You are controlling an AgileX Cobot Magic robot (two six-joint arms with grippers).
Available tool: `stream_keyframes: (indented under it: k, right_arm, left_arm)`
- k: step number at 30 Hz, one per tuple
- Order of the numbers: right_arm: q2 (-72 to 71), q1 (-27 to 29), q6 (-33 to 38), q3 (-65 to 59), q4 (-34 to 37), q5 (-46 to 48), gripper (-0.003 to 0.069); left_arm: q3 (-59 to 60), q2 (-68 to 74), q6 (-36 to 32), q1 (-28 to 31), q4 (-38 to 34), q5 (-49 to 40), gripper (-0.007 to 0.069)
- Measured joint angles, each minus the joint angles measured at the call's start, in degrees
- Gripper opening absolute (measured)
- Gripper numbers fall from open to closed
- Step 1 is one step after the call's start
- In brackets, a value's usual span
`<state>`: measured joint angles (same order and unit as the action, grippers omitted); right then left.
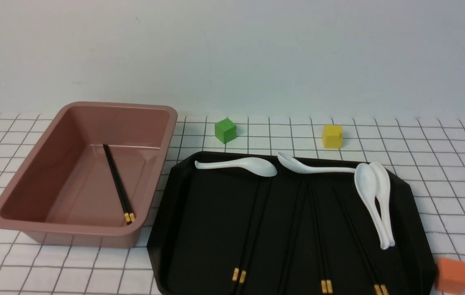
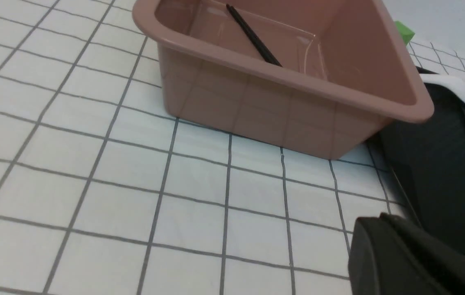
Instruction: On white black tablecloth take chopsticks from black tray and put them in box.
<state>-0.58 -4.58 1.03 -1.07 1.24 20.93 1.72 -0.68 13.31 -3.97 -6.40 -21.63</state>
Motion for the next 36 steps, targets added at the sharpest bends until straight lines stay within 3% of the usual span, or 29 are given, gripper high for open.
stream_keyframes:
  k: [36]
  right_arm:
    - [0.00, 0.00, 0.00, 0.00, 0.00, 0.00, 0.0240]
  left_arm:
    - [0.00, 0.00, 0.00, 0.00, 0.14, -0.02, 0.0020]
